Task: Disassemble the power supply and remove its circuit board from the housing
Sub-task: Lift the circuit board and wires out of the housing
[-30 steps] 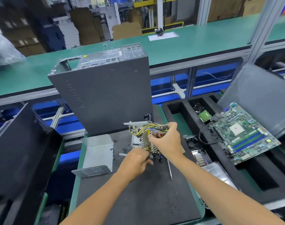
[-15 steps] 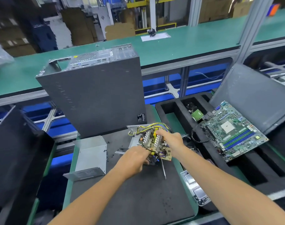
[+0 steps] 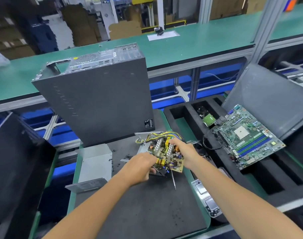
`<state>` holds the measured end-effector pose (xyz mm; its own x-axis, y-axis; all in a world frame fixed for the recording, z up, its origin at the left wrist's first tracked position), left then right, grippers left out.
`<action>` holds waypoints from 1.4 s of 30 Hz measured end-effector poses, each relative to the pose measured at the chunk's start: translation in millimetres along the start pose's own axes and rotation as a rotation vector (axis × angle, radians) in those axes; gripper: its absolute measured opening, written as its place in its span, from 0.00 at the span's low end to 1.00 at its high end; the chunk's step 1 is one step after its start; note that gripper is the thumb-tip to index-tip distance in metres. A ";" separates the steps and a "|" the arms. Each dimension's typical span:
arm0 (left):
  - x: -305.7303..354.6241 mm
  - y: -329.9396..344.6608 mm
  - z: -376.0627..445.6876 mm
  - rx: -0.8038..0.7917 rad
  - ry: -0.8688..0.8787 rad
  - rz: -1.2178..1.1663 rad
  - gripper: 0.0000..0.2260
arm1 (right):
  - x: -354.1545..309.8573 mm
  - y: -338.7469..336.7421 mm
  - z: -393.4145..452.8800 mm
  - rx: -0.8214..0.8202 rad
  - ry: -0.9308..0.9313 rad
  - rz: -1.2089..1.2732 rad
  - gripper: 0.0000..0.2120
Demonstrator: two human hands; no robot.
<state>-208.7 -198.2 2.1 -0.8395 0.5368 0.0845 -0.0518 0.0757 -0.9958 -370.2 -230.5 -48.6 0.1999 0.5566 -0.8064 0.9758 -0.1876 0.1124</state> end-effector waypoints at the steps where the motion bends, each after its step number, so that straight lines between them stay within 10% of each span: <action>1: 5.2 1.1 1.3 -0.007 0.032 0.013 0.11 | 1.6 -0.5 0.7 0.019 -0.004 0.002 0.35; 26: 30.1 14.0 10.4 0.111 0.250 0.110 0.19 | 10.0 -4.3 4.0 0.083 0.011 -0.031 0.29; 37: 14.7 18.6 16.9 0.062 0.081 -0.047 0.25 | 10.2 -1.3 3.9 0.098 -0.015 -0.053 0.27; 42: 8.9 25.2 18.6 -0.056 0.016 -0.185 0.13 | 9.7 -2.4 3.8 0.091 -0.027 -0.050 0.26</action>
<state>-227.5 -207.1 -22.9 -0.8096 0.5227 0.2670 -0.1739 0.2209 -0.9597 -370.9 -227.7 -58.9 0.1475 0.5457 -0.8249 0.9722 -0.2333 0.0195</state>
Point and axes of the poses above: each hand's wrist, its own z-axis towards the middle knuckle, its own y-axis out of the palm, x = y × z, the point moved 6 cm from there along z, towards the middle knuckle, and after that the axes turned 6 degrees about -y, right-handed, at the moved point
